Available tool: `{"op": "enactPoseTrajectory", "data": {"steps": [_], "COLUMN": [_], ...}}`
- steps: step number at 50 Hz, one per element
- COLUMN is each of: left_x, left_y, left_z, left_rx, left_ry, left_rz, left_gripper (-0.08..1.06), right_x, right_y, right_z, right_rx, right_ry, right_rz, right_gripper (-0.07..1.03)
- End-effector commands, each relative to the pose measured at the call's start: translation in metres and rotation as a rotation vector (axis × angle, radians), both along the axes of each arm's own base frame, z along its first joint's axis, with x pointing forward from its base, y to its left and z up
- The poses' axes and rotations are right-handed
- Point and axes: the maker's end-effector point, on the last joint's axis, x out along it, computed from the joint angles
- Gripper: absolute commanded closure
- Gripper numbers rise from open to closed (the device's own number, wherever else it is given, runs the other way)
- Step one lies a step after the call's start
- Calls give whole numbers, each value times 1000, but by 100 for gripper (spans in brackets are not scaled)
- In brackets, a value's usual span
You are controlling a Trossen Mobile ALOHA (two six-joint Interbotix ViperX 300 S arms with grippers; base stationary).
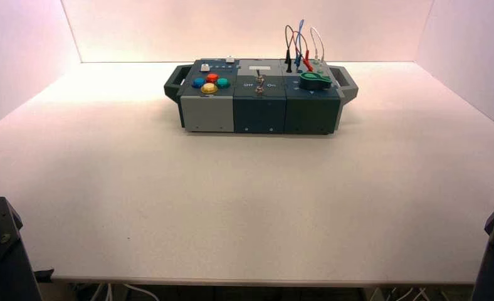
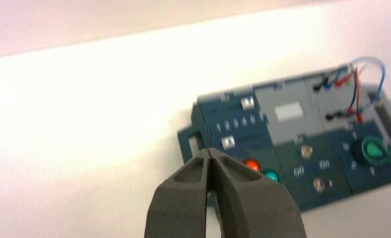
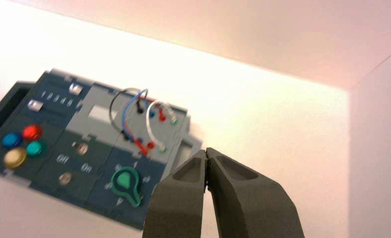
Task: Push the yellow button with the left gripper.
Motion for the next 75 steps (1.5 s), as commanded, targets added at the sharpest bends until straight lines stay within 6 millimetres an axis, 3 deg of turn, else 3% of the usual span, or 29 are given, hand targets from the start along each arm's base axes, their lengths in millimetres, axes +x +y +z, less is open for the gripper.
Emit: {"op": "enactPoseTrajectory", "data": {"steps": [1,12,31,33,56,75], "left_x": [3,-4,-18,-21,-23,-39], "left_y": [-5,-16,-42,-46,-58,-85], "left_z": [2,-27,-44,-52,-82,-102], "left_rx": [14,49,71,77,87,112], "left_ry": [75,207,271,290,297,344], "left_rz": [-30,-87,-170,-179,-192,-262], "left_gripper": [101,101,101,101,101,101], "right_x": [2,0,3,5,8,9], "right_y": [7,12,26,26,26,27], "right_z": [13,-4,-24,-28,-41,-47], "right_rx": [21,1,34,34,33,33], "right_ry": [19,128,216,224,256,270], "right_rz": [22,72,138,137,136,136], "right_gripper": [98,98,98,98,98,98]}}
